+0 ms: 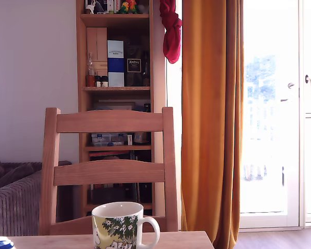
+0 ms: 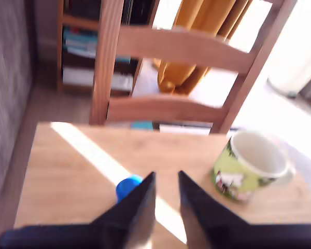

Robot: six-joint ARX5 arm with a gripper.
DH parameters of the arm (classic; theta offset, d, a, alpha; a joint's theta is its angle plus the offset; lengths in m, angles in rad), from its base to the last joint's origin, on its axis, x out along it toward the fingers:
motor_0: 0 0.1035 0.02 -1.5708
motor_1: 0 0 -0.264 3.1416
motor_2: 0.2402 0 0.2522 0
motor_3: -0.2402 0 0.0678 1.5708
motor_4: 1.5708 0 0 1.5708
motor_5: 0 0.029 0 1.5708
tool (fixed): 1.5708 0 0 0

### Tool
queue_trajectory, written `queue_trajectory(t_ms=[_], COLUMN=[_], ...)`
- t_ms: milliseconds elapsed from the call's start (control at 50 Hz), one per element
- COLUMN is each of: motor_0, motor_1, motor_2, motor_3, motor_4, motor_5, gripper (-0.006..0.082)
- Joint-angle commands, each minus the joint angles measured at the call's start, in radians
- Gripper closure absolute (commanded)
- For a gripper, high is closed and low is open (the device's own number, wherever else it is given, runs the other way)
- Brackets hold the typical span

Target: Pick the blue coffee capsule and place it inside the green coffee cup

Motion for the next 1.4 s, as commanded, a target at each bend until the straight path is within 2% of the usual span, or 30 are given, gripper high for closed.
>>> queue_trajectory(t_ms=[0, 300, 480, 840, 1120, 1380], motor_0=[-0.004, -0.041, -0.077, -0.096, -0.098, -0.114], motor_1=[0.055, 0.391, 0.617, 0.934, 1.108, 1.229], motor_2=[0.021, 0.189, 0.349, 0.591, 0.636, 0.636], motor_3=[0.025, 0.009, -0.101, -0.245, -0.233, -0.144], motor_4=[-0.006, -0.019, -0.035, -0.093, -0.097, -0.097], motor_5=[-0.003, 0.029, 0.054, 0.132, 0.154, 0.167], gripper=[0.0286, 0.0211, 0.0103, 0.0102, 0.0102, 0.0102])
